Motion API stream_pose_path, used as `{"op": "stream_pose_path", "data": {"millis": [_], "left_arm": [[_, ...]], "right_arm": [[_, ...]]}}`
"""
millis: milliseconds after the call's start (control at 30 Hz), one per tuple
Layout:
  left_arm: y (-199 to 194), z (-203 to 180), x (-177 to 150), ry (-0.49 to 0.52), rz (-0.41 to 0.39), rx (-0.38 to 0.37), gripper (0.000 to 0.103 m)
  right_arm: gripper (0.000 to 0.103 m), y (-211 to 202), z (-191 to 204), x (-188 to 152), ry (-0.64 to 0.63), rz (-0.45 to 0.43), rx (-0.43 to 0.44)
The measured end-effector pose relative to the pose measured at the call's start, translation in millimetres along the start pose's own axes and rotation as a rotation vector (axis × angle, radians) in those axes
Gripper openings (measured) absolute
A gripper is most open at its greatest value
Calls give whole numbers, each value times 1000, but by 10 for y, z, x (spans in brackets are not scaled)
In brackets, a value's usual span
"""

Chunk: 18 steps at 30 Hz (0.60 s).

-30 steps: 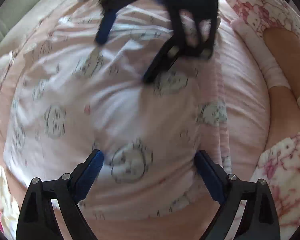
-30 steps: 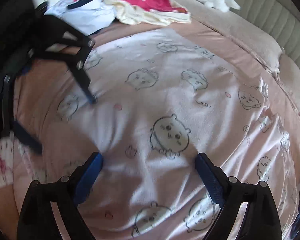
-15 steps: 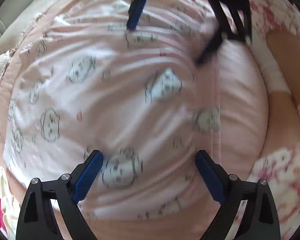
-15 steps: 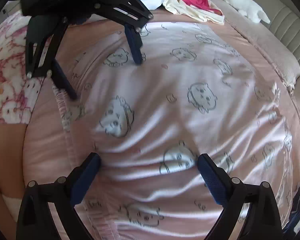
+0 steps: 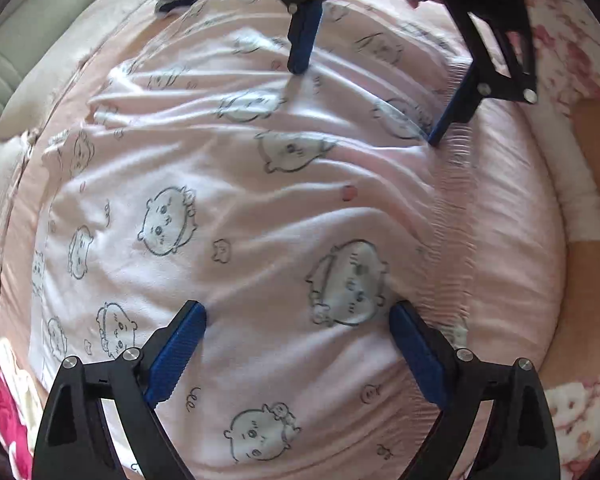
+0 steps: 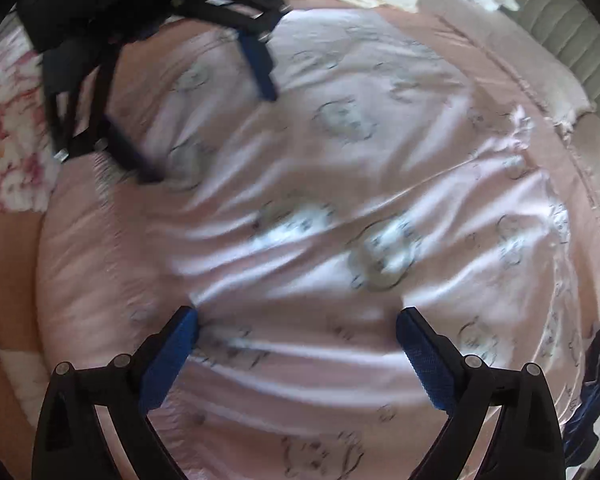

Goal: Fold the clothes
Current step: 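Sweep both open grippers across the white pants to flatten wrinkles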

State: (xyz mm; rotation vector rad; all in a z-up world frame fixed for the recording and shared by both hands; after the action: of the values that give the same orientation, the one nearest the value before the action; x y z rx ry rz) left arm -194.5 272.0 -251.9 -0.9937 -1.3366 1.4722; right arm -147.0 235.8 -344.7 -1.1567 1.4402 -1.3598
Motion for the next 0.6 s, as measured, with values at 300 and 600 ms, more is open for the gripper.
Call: {"op": "stream_pose_path", "data": {"millis": [300, 600], "left_arm": [[-606, 347, 631, -150, -154, -69, 82], [-109, 423, 179, -96, -104, -24, 82]], "right_arm": [[99, -104, -461, -682, 218, -1, -31], [100, -262, -710, -1526, 315, -12, 14]]}}
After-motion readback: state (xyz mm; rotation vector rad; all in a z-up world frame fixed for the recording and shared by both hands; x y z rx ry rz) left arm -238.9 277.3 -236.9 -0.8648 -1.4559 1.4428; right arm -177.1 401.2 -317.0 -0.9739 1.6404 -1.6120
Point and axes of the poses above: each gripper's, at about its wrist camera, not at the fingertips, and y roughly the way its jaws point, z to its left, x to its top, the point moved 9 cm from there along y, roughly the way its jaws point, and after that the axes turned 13 degrees about z, right-handed, at the moved point
